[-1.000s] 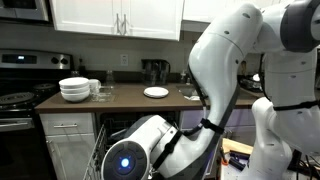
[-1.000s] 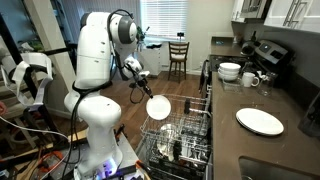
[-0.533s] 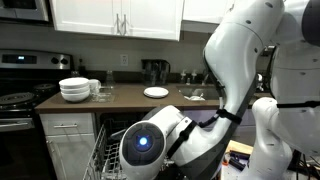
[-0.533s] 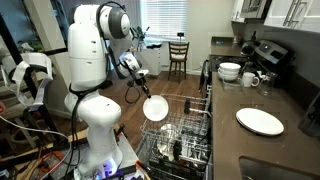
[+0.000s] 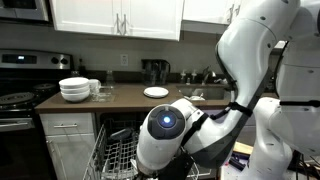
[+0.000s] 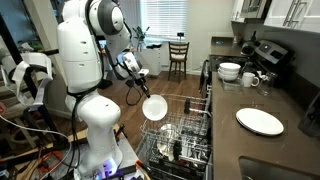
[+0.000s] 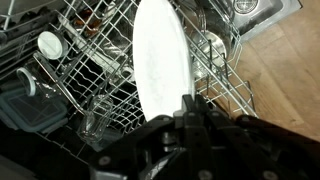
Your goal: Pick a plate on the counter and put it in the dishwasher
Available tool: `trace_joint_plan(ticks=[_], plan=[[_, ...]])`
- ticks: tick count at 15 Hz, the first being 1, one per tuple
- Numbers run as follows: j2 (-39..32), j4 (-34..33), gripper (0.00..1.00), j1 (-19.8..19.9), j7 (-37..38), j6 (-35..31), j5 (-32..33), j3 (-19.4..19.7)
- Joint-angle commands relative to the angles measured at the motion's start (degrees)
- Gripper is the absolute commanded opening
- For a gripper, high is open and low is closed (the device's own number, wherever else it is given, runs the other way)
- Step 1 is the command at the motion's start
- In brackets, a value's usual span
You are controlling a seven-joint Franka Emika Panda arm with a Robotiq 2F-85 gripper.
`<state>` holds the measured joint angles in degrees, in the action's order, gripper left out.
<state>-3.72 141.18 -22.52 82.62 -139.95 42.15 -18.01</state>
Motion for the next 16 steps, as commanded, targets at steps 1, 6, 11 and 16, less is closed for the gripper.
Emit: trace_joint_plan(ticks=[1,6,11,16], plan=[[0.1,0.0,0.04,0.3,-0.1,0.1,-0.1,-0.3],[0.1,0.0,0.04,0.3,-0.1,0.1,-0.1,-0.3],[2.9,1.7,0.02,1.0,-4.6,0.8,-3.5,-0.2],[7.9,5.1,0.02,2.5,-15.2,0.7,-12.3,0.4]])
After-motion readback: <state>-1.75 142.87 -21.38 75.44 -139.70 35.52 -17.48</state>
